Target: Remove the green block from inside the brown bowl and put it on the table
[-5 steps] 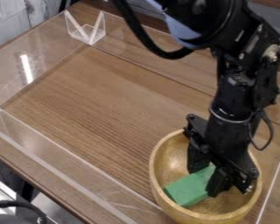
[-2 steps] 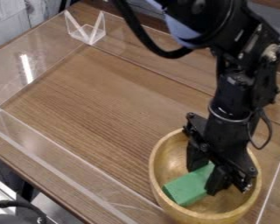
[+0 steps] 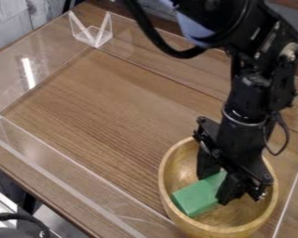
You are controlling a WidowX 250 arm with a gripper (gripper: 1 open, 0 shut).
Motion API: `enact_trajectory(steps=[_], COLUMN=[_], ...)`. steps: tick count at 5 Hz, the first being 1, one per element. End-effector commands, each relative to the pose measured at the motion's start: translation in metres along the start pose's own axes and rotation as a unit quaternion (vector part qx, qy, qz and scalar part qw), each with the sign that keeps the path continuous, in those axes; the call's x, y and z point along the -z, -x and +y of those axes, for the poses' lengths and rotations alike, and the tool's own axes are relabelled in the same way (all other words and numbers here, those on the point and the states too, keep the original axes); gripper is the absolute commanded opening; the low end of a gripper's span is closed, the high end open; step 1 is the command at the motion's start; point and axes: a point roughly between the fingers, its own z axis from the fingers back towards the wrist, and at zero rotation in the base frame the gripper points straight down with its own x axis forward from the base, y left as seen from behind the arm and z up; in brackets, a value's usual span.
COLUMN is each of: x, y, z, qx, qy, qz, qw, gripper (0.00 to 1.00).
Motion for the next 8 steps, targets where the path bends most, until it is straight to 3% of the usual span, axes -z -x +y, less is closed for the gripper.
enact_trajectory(steps=[1, 5, 6, 7, 8], x=[-0.022, -0.049, -0.081, -0.087, -0.096], y=[-0.008, -0.009, -0.004, 0.005, 0.028], z=[0.004, 0.013, 0.021, 0.033, 0.074], qx=[-0.002, -0.016, -0.031, -0.041, -0.056], qy=[-0.003, -0.009, -0.017, -0.017, -0.024], qz=[-0.042, -0.066, -0.074, -0.077, -0.083], qw=[0.9991, 0.9977, 0.9967, 0.9960, 0.9947], gripper=[0.00, 0.00, 0.00, 0.00, 0.00])
